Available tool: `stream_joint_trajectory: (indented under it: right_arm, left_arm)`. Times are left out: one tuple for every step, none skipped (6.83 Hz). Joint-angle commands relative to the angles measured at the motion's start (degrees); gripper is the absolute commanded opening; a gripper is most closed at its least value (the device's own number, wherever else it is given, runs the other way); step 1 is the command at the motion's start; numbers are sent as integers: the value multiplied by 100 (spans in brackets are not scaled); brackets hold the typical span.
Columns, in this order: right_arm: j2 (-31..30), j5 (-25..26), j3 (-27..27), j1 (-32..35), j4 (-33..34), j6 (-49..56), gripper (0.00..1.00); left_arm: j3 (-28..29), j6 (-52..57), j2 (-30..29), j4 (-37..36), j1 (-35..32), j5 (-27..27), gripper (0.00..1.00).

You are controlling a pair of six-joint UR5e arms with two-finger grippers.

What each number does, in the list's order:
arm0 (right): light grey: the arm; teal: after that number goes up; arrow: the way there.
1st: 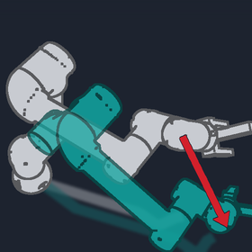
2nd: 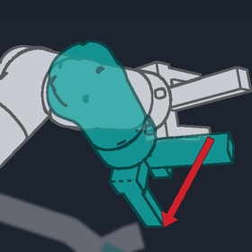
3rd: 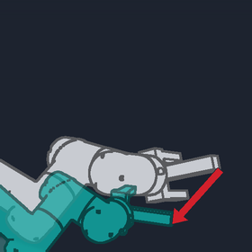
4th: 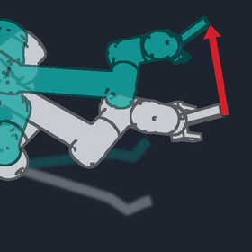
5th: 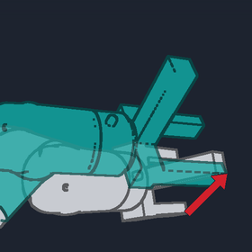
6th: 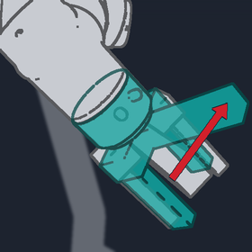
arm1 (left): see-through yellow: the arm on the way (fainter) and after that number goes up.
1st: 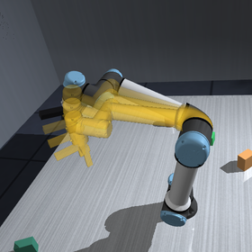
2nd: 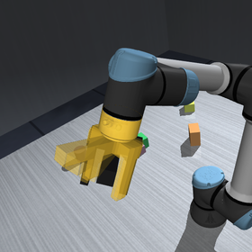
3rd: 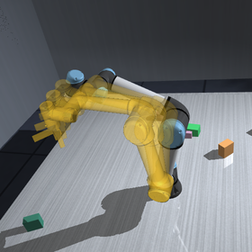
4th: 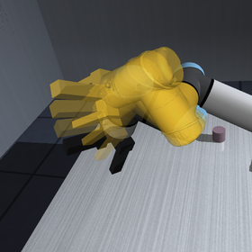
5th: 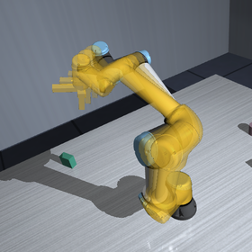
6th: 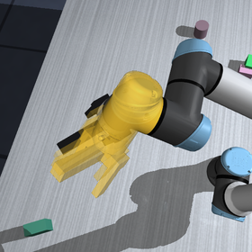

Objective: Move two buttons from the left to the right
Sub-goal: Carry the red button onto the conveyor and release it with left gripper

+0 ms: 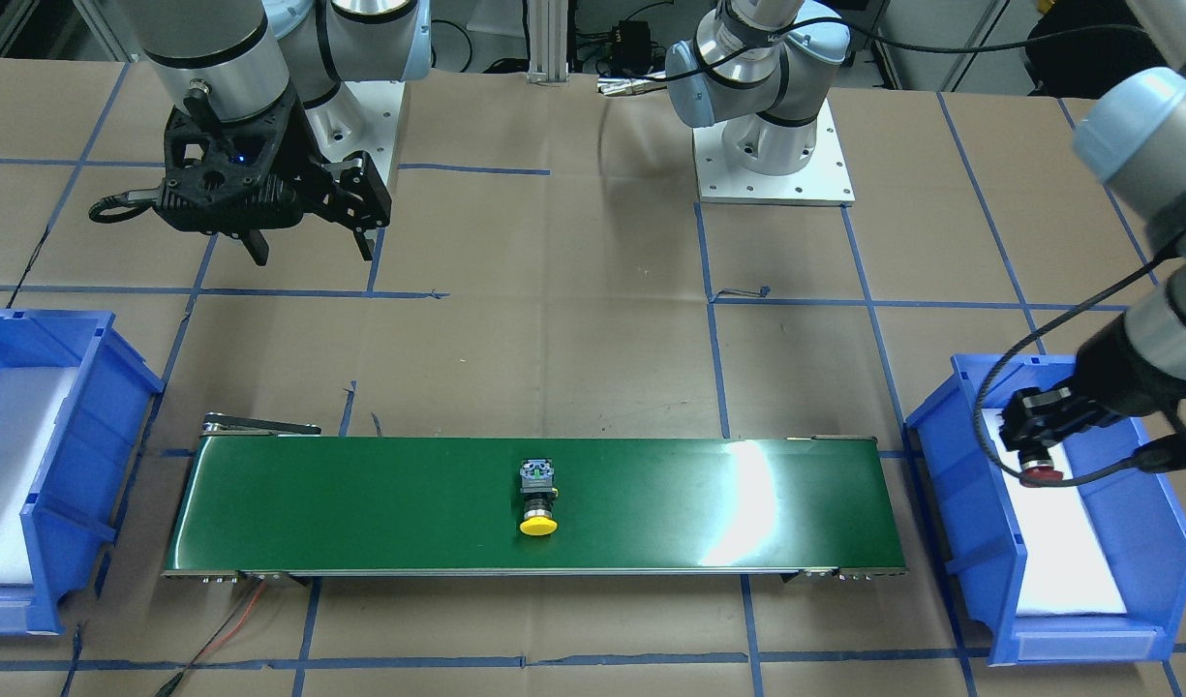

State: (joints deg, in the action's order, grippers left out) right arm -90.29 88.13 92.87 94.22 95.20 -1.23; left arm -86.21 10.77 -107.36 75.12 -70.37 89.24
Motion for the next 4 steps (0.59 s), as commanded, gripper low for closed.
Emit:
stream_joint_trajectory:
  right_arm:
    - [81,-32,55,0,86,9,100]
    - [291,-32,38,-9,113,0,100]
    - [563,-32,38,-17,548,0,100]
    - [757,-24,46,-18,1127,0,100]
  left_arm:
    - [-63,-1326,-100,-85,-895,41,11]
    - [-107,-1654,-153,-85,-1160,41,11]
    - [-351,-1805,-171,-251,-1267,41,11]
    - [-779,-1763,-284,-1027,-1277,41,11]
